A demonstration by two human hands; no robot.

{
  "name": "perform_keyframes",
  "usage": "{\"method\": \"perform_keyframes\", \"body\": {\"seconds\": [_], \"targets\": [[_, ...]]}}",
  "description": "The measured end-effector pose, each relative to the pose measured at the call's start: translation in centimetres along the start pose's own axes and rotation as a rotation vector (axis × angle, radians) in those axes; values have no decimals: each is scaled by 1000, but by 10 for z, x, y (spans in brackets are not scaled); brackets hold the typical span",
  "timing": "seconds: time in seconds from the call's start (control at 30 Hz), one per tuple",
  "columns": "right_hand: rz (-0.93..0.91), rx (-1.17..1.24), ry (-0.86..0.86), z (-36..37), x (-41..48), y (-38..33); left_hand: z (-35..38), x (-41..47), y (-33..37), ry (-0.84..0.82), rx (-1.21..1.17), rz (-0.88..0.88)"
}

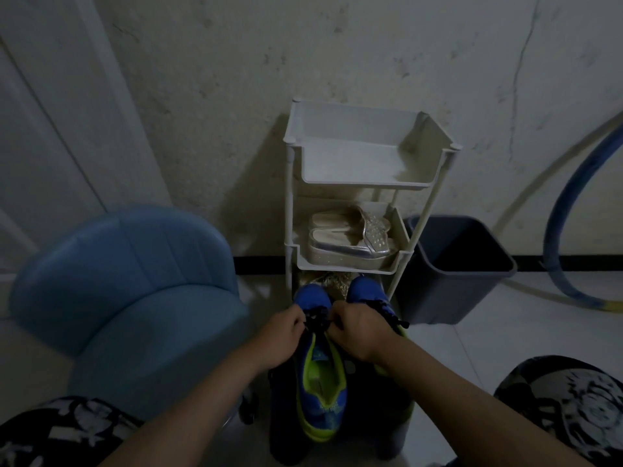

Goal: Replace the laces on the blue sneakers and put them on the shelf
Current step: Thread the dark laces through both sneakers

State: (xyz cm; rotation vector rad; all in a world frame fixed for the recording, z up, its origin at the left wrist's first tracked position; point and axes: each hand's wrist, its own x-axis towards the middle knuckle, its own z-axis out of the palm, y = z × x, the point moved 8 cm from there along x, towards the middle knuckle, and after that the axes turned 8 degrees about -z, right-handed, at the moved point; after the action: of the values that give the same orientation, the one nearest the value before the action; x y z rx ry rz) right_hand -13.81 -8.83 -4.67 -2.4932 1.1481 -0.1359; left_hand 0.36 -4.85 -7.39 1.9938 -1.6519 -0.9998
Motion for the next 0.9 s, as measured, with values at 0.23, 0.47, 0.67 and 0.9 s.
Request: {"method": "perform_keyframes", "body": {"seconds": [0.23, 0.47, 0.67, 0.9], "targets": [[-67, -24, -90, -5, 11, 4, 0, 9, -8, -12, -145, -115], [-103, -156, -79, -4, 18, -4, -2, 7, 17, 105, 289, 118], [-146, -207, -99, 7, 21, -7, 5, 6, 26, 77, 455, 213], [-96, -93, -57, 10, 18, -6, 2, 7, 19, 97, 245, 61]]}}
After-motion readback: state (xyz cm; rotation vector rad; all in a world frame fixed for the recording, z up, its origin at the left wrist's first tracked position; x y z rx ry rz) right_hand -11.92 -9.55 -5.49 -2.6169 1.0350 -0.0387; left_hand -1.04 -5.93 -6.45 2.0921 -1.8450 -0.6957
